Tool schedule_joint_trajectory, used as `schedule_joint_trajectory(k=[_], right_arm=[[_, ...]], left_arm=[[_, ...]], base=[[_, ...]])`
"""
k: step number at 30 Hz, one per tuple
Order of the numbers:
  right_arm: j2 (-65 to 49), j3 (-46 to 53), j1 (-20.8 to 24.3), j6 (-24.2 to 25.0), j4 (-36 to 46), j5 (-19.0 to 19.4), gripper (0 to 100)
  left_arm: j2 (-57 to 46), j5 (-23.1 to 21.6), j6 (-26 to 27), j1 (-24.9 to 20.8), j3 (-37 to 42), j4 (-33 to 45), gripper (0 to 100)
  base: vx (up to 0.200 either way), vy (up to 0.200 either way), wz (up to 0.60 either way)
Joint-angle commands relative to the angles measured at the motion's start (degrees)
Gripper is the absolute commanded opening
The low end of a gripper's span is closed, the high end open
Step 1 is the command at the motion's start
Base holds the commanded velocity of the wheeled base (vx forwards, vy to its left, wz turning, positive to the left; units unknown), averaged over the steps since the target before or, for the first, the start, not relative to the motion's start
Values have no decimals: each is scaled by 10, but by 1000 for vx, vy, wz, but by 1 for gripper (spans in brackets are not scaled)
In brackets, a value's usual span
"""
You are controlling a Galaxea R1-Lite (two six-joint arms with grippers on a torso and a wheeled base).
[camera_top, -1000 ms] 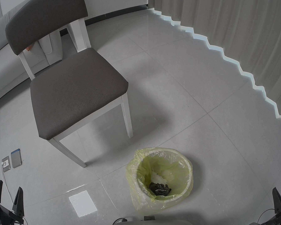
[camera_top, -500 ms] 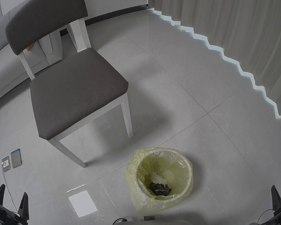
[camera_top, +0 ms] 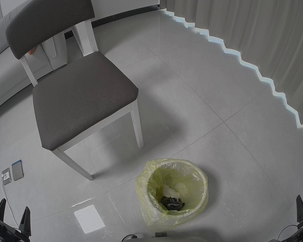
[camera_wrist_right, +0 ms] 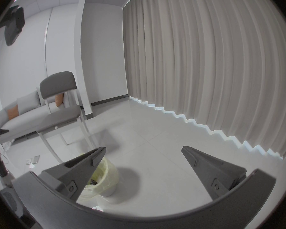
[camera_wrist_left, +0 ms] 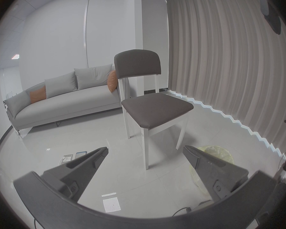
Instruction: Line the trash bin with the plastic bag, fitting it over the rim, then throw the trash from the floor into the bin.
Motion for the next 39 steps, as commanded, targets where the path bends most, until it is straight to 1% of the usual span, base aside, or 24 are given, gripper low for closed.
schedule_joint_trajectory(k=[1,7,9,12,13,14,15,16,17,19,21,22,24,25,27,33,36,39], right_arm=[[-3,1,0,29,-3,62,100],[-3,1,1,21,-2,85,100],[-3,0,1,13,3,79,100],[-3,-1,0,-37,6,58,100],[-3,0,1,-51,4,56,100],[-3,0,1,-56,2,58,100],[-3,1,1,-88,-3,65,100],[-3,6,1,-104,-9,74,100],[-4,11,1,-108,-28,80,100],[-4,12,1,-108,-47,76,100],[-4,12,1,-108,-42,69,100],[-3,12,1,-100,-8,54,100],[-2,7,1,-73,30,46,100],[-2,8,2,-62,22,46,100],[-2,10,1,-56,16,46,100],[-2,11,1,-51,15,45,100],[-3,11,1,-34,13,32,100],[-3,11,1,-35,13,29,100]], left_arm=[[4,1,1,0,10,-1,100],[4,2,1,0,10,-1,100],[3,2,1,1,10,-1,100],[3,2,1,1,10,-1,100],[3,2,1,1,10,-1,100],[3,2,1,1,10,-1,100],[3,3,1,1,10,-1,100],[3,4,1,1,10,-1,100],[3,4,2,1,10,-1,100],[3,5,1,1,10,-1,100],[3,7,1,2,10,-1,100],[3,8,1,2,10,-1,100],[3,8,0,2,10,-1,100],[3,8,0,2,10,-2,100],[3,7,1,2,10,-1,100],[3,7,5,2,10,-1,100],[3,7,1,2,10,-2,100],[4,7,5,4,10,-1,100]], base=[[0,0,0],[0,0,0],[0,0,0],[0,0,0],[0,0,0],[0,0,0],[0,0,0],[0,0,0],[0,0,0],[0,0,0],[0,0,0],[0,0,0],[0,0,0],[0,0,0],[0,0,0],[0,0,0],[0,0,0],[0,0,0]])
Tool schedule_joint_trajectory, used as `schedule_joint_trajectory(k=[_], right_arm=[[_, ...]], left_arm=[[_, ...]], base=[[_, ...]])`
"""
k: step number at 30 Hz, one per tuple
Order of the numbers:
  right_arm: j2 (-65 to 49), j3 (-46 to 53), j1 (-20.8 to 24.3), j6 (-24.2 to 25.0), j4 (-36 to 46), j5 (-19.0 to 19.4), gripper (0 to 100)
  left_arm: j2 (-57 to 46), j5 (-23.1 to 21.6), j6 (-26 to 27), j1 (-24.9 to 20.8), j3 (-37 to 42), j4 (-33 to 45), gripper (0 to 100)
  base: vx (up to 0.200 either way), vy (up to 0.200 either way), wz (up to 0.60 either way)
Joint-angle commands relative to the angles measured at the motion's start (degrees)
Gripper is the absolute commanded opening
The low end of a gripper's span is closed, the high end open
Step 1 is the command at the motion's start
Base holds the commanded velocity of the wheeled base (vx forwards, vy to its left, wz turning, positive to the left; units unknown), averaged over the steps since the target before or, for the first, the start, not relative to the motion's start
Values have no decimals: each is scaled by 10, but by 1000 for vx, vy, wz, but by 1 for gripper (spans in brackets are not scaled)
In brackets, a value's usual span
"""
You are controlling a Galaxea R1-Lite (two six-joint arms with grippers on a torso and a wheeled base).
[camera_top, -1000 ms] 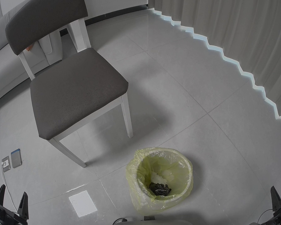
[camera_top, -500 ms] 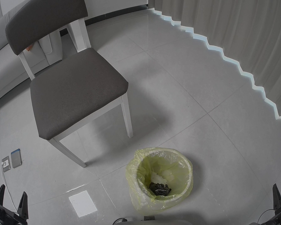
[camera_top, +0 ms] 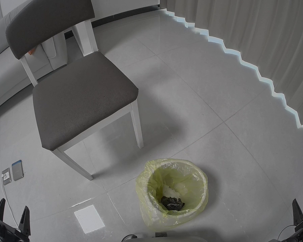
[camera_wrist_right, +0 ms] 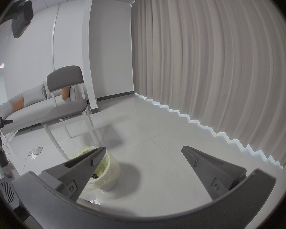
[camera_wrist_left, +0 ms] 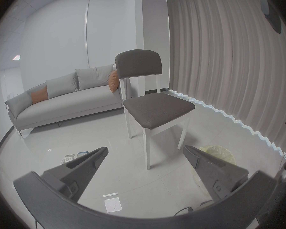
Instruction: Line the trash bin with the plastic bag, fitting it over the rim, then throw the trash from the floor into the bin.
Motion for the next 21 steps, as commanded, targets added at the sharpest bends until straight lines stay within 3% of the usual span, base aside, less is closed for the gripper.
schedule_joint_trajectory(k=[1,9,13,21], right_arm=[[-3,9,0,-4,1,0,100],[-3,9,0,-10,0,5,100],[-3,9,0,-7,0,5,100],[-2,9,1,-18,1,12,100]], left_arm=[[3,0,4,5,10,0,100],[3,-17,35,6,10,-1,100],[5,-7,-1,5,10,1,100],[3,-6,4,3,10,1,100]], base=[[0,0,0],[0,0,0],[0,0,0],[0,0,0]])
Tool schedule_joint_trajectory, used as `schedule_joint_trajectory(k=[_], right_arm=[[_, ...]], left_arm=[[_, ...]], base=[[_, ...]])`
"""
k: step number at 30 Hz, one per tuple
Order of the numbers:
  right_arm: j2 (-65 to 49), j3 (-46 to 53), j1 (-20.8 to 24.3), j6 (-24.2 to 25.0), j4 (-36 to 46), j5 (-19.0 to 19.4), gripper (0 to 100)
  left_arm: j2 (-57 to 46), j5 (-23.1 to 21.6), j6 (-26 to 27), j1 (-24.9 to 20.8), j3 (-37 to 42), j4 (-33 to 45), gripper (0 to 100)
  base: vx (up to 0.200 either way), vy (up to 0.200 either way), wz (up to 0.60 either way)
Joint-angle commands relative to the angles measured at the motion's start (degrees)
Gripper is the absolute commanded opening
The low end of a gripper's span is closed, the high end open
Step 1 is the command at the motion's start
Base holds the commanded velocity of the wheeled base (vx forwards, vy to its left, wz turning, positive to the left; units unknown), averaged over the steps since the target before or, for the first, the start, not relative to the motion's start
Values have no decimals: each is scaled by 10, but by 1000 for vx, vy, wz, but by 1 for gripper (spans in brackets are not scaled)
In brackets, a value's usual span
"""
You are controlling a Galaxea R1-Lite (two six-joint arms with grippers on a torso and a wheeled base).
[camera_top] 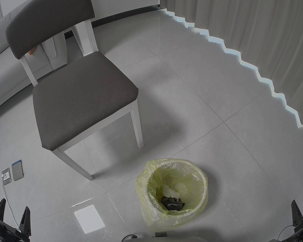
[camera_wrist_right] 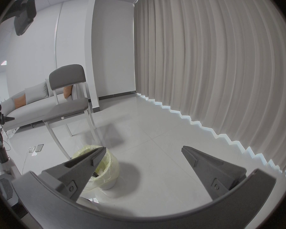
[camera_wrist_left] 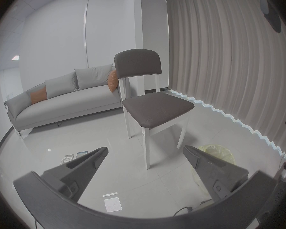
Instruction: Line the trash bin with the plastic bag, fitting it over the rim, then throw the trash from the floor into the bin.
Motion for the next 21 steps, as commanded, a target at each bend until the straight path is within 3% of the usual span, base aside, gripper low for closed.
schedule_joint_trajectory(k=[1,12,16,21], right_arm=[[-3,9,1,-4,1,2,100],[-4,9,0,10,-1,0,100],[-4,10,0,13,-1,-4,100],[-4,9,0,12,-1,-3,100]], left_arm=[[1,0,3,0,10,0,100],[1,-1,17,-1,10,1,100],[-36,-1,17,-73,10,-1,100],[-53,-2,16,-54,10,-1,100]], base=[[0,0,0],[0,0,0],[0,0,0],[0,0,0]])
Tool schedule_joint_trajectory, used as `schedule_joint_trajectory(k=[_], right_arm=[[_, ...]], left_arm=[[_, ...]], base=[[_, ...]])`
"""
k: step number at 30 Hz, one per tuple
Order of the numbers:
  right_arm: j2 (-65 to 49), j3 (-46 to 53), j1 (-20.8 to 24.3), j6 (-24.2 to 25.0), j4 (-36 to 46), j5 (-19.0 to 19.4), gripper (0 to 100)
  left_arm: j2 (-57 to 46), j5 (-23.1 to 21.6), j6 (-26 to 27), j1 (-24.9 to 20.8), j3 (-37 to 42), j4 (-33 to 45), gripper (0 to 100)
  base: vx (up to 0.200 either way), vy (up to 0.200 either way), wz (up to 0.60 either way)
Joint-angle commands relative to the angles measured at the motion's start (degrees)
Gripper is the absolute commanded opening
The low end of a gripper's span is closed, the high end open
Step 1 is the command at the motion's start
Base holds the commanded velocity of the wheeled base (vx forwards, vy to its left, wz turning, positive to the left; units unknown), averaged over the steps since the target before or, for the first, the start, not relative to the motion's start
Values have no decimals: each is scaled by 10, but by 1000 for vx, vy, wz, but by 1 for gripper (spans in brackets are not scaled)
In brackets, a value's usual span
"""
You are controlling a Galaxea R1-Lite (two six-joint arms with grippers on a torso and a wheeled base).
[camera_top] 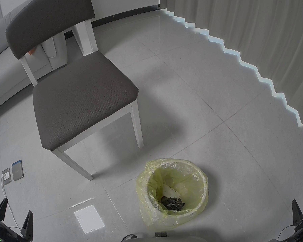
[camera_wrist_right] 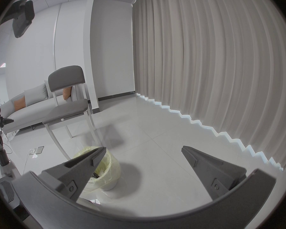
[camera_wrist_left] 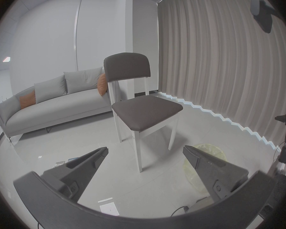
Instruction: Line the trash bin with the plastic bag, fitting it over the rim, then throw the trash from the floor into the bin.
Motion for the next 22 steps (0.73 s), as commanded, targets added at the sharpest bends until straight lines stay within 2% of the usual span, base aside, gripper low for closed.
schedule_joint_trajectory(k=[1,22], right_arm=[[-4,10,0,0,0,0,100],[-4,10,0,0,0,-2,100]], left_arm=[[-35,-3,-1,4,10,-1,100],[-35,-3,1,4,10,0,100]], base=[[0,0,0],[0,0,0]])
